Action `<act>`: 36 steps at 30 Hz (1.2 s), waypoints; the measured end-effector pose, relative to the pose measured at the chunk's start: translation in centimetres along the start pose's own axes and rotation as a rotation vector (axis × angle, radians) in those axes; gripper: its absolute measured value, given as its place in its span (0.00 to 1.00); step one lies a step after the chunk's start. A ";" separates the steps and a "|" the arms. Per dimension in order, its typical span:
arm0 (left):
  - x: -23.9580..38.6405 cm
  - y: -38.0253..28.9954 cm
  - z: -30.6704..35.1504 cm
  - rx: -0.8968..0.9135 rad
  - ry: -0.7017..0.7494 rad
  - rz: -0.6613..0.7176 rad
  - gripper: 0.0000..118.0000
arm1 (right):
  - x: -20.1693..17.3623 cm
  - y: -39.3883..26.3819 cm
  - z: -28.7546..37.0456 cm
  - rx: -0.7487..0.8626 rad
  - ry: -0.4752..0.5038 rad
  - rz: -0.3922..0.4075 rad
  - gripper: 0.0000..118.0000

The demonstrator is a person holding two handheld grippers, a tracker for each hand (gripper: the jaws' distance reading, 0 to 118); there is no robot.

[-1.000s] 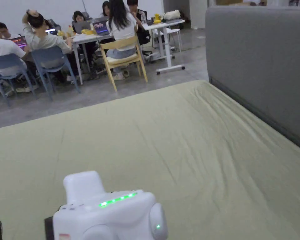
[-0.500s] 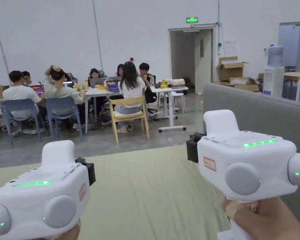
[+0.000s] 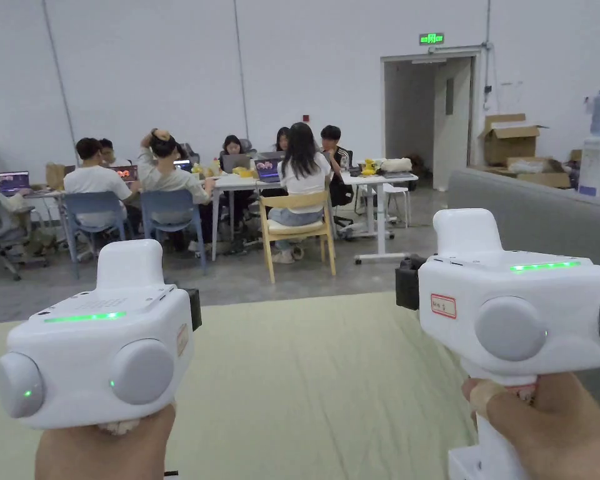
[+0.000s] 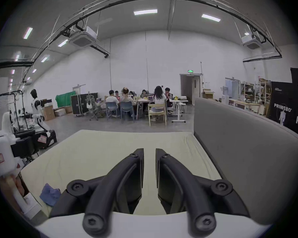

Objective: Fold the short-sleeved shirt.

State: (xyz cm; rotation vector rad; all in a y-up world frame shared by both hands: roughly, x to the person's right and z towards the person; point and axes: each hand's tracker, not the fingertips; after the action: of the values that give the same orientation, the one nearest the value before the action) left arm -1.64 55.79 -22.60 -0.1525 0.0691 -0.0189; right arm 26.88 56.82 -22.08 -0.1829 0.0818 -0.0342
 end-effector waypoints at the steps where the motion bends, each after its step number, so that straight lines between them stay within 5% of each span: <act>1: -0.2 0.0 0.1 -0.001 0.006 -0.004 0.08 | -0.2 0.1 0.0 -0.002 0.005 -0.004 0.14; 5: -0.5 0.2 0.5 0.004 0.022 -0.009 0.08 | -1.1 0.5 0.1 0.015 0.013 0.010 0.14; 6: -0.6 0.2 0.5 0.003 0.012 0.000 0.08 | -1.2 0.6 0.1 0.027 0.017 0.010 0.19; 7: -0.7 0.3 0.4 0.000 -0.001 0.008 0.10 | -1.3 0.7 0.2 0.027 0.021 0.011 0.38; 8: -0.7 0.3 0.5 0.009 0.017 0.019 0.35 | -1.5 0.9 0.1 0.020 0.012 0.007 0.80; 9: -0.9 0.3 0.5 0.020 0.034 0.046 0.93 | -1.5 1.0 -0.5 -0.049 -0.011 -0.035 1.00; 10: -1.3 0.3 0.1 0.003 0.021 0.058 1.00 | -1.2 1.7 0.9 0.048 -0.003 -0.035 1.00; 12: -1.5 0.1 1.3 0.045 0.000 0.048 1.00 | -1.0 1.9 1.2 -0.004 0.073 -0.029 1.00; 18: -0.7 0.1 1.1 0.010 0.038 -0.019 1.00 | -2.3 0.8 0.7 0.011 -0.019 0.023 1.00; 36: -0.7 0.1 2.0 0.006 0.018 -0.006 1.00 | -2.5 1.0 1.6 0.006 0.019 -0.035 1.00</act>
State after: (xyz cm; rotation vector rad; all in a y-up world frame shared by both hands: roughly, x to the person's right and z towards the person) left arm -2.24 56.16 -20.57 -0.1465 0.0863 -0.0261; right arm 24.55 58.23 -20.48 -0.1784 0.0971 -0.0707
